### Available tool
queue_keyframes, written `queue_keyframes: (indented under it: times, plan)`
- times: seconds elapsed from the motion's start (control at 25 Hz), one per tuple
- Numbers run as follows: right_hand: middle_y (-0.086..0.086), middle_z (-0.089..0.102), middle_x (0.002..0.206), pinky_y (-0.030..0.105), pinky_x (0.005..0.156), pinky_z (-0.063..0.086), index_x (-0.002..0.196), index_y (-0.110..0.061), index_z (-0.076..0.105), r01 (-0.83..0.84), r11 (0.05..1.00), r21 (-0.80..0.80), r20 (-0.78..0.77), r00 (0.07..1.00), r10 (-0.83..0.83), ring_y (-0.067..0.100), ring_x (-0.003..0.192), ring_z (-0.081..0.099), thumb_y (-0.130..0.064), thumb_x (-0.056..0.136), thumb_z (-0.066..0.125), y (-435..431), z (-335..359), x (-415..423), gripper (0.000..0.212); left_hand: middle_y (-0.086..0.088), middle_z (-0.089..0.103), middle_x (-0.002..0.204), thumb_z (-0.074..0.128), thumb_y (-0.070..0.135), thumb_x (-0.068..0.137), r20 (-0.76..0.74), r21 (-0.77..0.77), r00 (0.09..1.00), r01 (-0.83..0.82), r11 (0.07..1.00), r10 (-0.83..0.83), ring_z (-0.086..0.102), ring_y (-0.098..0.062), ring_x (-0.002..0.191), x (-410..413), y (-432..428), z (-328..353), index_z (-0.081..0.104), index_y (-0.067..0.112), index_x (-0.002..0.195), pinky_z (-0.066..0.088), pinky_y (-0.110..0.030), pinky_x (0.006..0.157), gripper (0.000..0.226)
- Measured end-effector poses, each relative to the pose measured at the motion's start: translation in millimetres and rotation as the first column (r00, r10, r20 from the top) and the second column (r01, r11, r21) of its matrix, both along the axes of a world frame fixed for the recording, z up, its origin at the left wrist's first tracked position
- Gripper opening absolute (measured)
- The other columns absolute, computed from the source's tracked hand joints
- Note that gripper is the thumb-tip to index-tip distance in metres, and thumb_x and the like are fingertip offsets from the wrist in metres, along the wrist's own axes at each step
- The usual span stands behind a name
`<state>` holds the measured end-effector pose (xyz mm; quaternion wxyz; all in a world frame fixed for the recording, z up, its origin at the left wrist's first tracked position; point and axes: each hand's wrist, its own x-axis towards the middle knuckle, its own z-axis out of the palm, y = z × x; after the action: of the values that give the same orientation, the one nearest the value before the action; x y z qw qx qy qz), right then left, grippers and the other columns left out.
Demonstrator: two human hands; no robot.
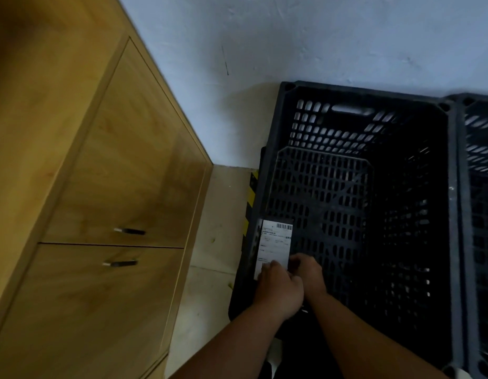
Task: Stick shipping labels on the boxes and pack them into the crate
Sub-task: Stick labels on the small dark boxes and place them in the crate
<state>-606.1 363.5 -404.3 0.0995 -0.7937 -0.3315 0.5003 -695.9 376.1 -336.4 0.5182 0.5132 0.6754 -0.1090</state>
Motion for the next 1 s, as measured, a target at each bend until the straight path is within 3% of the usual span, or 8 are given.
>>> queue_keyframes:
  times: [0.24, 0.4, 0.52, 0.6, 0.68, 0.84, 1.0]
  plan:
    - [0.012, 0.069, 0.124, 0.023, 0.088, 0.047, 0.126, -0.004, 0.065, -0.058, 0.998, 0.006, -0.077, 0.995, 0.058, 0.013, 0.104, 0.061, -0.006, 0.091, 0.071, -8, 13, 9, 0.036, -0.013, 0.042, 0.153, 0.044, 0.023, 0.100, 0.000, 0.004, 0.998, 0.066, 0.998, -0.066, 0.047, -0.029, 0.136, -4, -4, 12, 0.043, 0.005, 0.147, 0.044, -0.043, 0.112, 0.050]
    - [0.009, 0.064, 0.128, 0.025, 0.089, 0.046, 0.134, -0.011, 0.057, -0.078, 0.991, 0.110, 0.112, 0.992, 0.065, 0.017, 0.106, 0.060, -0.010, 0.092, 0.065, -26, 87, 36, 0.043, -0.006, 0.035, 0.156, 0.046, 0.029, 0.101, -0.016, 0.164, 0.951, 0.306, 0.938, -0.308, 0.041, -0.025, 0.139, -2, -11, 71, 0.034, 0.012, 0.153, 0.039, -0.039, 0.113, 0.056]
    - [0.004, 0.054, 0.137, 0.033, 0.101, 0.047, 0.143, -0.018, 0.048, -0.214, 0.959, 0.187, 0.336, 0.931, 0.142, 0.022, 0.122, 0.054, -0.019, 0.095, 0.061, -48, 178, 73, 0.051, 0.000, 0.042, 0.147, 0.046, 0.035, 0.098, -0.153, 0.395, 0.850, 0.520, 0.757, -0.504, 0.043, -0.021, 0.132, 4, -18, 141, 0.036, 0.020, 0.153, 0.038, -0.034, 0.108, 0.058]
    - [0.001, 0.052, 0.138, 0.035, 0.104, 0.046, 0.146, -0.019, 0.045, -0.401, 0.896, 0.192, 0.554, 0.798, 0.238, 0.022, 0.126, 0.052, -0.028, 0.092, 0.064, -69, 246, 97, 0.058, 0.004, 0.050, 0.127, 0.044, 0.044, 0.092, -0.257, 0.544, 0.780, 0.605, 0.581, -0.570, 0.051, -0.018, 0.115, 12, -22, 191, 0.049, 0.027, 0.137, 0.043, -0.033, 0.096, 0.048]
    - [0.000, 0.056, 0.133, 0.036, 0.102, 0.048, 0.141, -0.019, 0.052, -0.486, 0.854, 0.185, 0.694, 0.680, 0.237, 0.023, 0.124, 0.056, -0.034, 0.084, 0.070, -95, 319, 119, 0.062, 0.008, 0.050, 0.111, 0.038, 0.051, 0.088, -0.306, 0.645, 0.721, 0.637, 0.422, -0.621, 0.052, -0.015, 0.102, 29, -26, 246, 0.054, 0.031, 0.122, 0.044, -0.031, 0.086, 0.042]
    - [-0.002, 0.057, 0.122, 0.035, 0.095, 0.050, 0.128, -0.023, 0.056, -0.473, 0.851, 0.226, 0.793, 0.597, 0.121, 0.022, 0.114, 0.058, -0.041, 0.080, 0.064, -150, 431, 149, 0.052, 0.014, 0.049, 0.110, 0.036, 0.056, 0.088, -0.334, 0.742, 0.625, 0.636, 0.212, -0.705, 0.052, -0.011, 0.104, 76, -50, 330, 0.053, 0.035, 0.125, 0.044, -0.028, 0.088, 0.046]
    - [-0.005, 0.050, 0.131, 0.031, 0.105, 0.042, 0.136, -0.026, 0.048, -0.353, 0.872, 0.339, 0.818, 0.569, -0.088, 0.017, 0.125, 0.049, -0.046, 0.091, 0.050, -217, 487, 186, 0.049, 0.021, 0.047, 0.118, 0.038, 0.059, 0.090, -0.283, 0.795, 0.537, 0.595, 0.119, -0.794, 0.050, -0.004, 0.112, 142, -94, 387, 0.047, 0.039, 0.133, 0.039, -0.023, 0.093, 0.048]
